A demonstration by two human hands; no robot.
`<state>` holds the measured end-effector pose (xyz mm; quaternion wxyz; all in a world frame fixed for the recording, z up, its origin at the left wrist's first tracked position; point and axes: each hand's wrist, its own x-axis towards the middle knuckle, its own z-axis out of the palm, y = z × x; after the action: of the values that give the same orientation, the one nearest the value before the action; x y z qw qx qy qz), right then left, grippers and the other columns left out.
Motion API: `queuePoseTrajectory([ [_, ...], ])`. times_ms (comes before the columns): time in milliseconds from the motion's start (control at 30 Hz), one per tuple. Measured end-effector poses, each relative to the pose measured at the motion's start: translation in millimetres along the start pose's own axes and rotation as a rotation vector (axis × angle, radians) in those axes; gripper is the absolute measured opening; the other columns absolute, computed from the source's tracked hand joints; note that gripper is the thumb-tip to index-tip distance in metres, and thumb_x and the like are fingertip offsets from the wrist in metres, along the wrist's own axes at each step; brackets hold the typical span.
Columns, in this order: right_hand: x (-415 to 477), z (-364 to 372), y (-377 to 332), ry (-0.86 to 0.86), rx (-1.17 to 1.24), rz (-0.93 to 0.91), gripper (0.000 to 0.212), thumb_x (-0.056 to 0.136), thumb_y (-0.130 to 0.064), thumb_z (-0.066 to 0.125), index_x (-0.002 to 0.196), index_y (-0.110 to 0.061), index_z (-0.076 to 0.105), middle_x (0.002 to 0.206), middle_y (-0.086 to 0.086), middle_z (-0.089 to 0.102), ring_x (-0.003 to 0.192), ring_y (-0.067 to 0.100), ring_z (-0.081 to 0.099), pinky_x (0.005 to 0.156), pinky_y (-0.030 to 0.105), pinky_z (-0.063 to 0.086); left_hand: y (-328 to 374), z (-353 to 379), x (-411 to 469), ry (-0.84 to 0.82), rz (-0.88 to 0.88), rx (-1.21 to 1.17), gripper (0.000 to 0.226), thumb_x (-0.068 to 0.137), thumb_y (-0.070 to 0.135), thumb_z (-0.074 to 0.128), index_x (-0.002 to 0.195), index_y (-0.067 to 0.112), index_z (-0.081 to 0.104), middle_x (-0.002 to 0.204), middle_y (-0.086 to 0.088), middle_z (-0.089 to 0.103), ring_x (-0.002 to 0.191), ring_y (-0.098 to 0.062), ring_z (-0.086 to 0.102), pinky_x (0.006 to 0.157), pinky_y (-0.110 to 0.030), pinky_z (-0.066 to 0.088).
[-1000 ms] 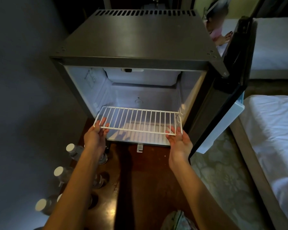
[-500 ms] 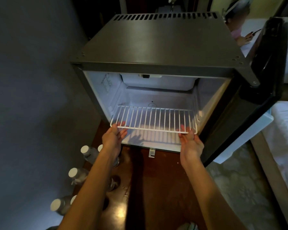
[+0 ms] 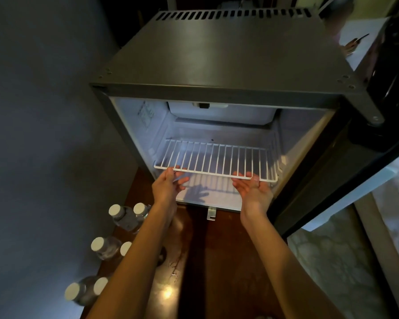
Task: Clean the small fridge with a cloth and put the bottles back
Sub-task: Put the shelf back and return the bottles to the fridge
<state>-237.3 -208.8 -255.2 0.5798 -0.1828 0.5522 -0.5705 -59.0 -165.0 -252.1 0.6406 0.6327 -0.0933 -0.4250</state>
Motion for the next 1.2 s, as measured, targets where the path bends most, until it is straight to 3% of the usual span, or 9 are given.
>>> queuePoseTrajectory([
  [200, -1, -1, -7, -0.034, -0.155, 0.086, 0.028, 0.107, -0.027, 0.038, 0.103, -0.007, 0.058, 0.097, 0.02, 0.072, 0.078, 0.026, 0.073, 0.071, 0.033, 0.06, 10, 1, 2, 0.008, -0.011, 0.173, 0.024, 0.104, 0.028, 0.048, 0.095, 0.012, 0.064, 0.087, -0.004, 0.072, 0.065, -0.018, 0.067, 0.056, -0.027, 0.048],
  [400, -10, -9, -47, -0.293, -0.587, 0.204, 0.023, 0.107, -0.028, 0.041, 0.112, -0.007, 0.05, 0.102, 0.02, 0.069, 0.081, 0.031, 0.07, 0.063, 0.032, 0.056, 26, 10, -18, -0.068, -0.016, 0.305, 0.018, 0.102, 0.024, 0.053, 0.093, 0.01, 0.058, 0.081, -0.005, 0.068, 0.058, -0.021, 0.064, 0.05, -0.028, 0.043],
  [500, -21, -14, -49, -0.408, -0.978, -0.072, 0.03, 0.102, -0.02, 0.049, 0.09, 0.003, 0.064, 0.09, 0.027, 0.069, 0.067, 0.03, 0.063, 0.06, 0.037, 0.052, 19, 18, -31, -0.06, -0.043, 0.314, 0.015, 0.102, 0.02, 0.052, 0.094, 0.009, 0.06, 0.077, -0.002, 0.067, 0.054, -0.018, 0.063, 0.051, -0.027, 0.043],
  [567, -31, -15, -49, -0.426, -1.177, -0.324, 0.033, 0.099, -0.017, 0.051, 0.068, -0.008, 0.059, 0.075, 0.017, 0.066, 0.065, 0.026, 0.059, 0.065, 0.04, 0.051, 14, 21, -38, -0.082, 0.005, 0.375, 0.017, 0.102, 0.019, 0.052, 0.1, 0.006, 0.062, 0.079, -0.004, 0.069, 0.054, -0.018, 0.063, 0.051, -0.027, 0.043],
  [667, -45, -17, -50, -0.447, -1.295, -0.553, 0.022, 0.1, -0.015, 0.049, 0.082, -0.011, 0.06, 0.077, 0.006, 0.06, 0.072, 0.019, 0.058, 0.064, 0.031, 0.043, 6, 19, -53, -0.028, 0.45, 0.837, 0.013, 0.098, 0.019, 0.057, 0.1, 0.009, 0.065, 0.091, -0.006, 0.069, 0.077, -0.018, 0.063, 0.066, -0.03, 0.048],
  [767, -47, -18, -45, -0.468, -1.485, -0.832, 0.02, 0.101, -0.016, 0.048, 0.115, -0.008, 0.061, 0.113, 0.008, 0.061, 0.107, 0.023, 0.055, 0.082, 0.032, 0.046, 6, 15, -56, -0.045, 0.856, 1.229, 0.023, 0.092, 0.023, 0.068, 0.112, 0.014, 0.062, 0.11, -0.003, 0.062, 0.105, -0.021, 0.054, 0.087, -0.034, 0.045],
  [867, -47, -12, -52, -0.515, -1.56, -0.948, 0.031, 0.099, -0.013, 0.052, 0.129, -0.006, 0.053, 0.13, 0.01, 0.052, 0.123, 0.025, 0.044, 0.098, 0.035, 0.043, 23, 14, -51, -0.098, 1.061, 1.371, 0.031, 0.086, 0.02, 0.074, 0.114, 0.013, 0.062, 0.116, -0.008, 0.059, 0.11, -0.029, 0.054, 0.09, -0.038, 0.045],
  [1000, -58, 4, -83, -0.461, -1.385, -1.259, 0.024, 0.095, -0.012, 0.057, 0.117, -0.003, 0.059, 0.117, 0.014, 0.055, 0.112, 0.03, 0.05, 0.089, 0.044, 0.051, 54, 24, -54, -0.066, 1.505, 1.348, 0.03, 0.082, 0.02, 0.069, 0.11, 0.012, 0.062, 0.115, -0.009, 0.058, 0.109, -0.027, 0.054, 0.085, -0.037, 0.044],
  [1200, -81, 55, -146, -0.253, -1.251, -1.895, 0.045, 0.077, -0.003, 0.071, 0.121, -0.003, 0.058, 0.124, 0.021, 0.051, 0.12, 0.037, 0.038, 0.096, 0.046, 0.042, 44, 35, -32, -0.292, 1.379, 1.488, 0.045, 0.083, 0.031, 0.075, 0.12, 0.01, 0.06, 0.12, -0.012, 0.057, 0.107, -0.035, 0.055, 0.081, -0.043, 0.043],
])
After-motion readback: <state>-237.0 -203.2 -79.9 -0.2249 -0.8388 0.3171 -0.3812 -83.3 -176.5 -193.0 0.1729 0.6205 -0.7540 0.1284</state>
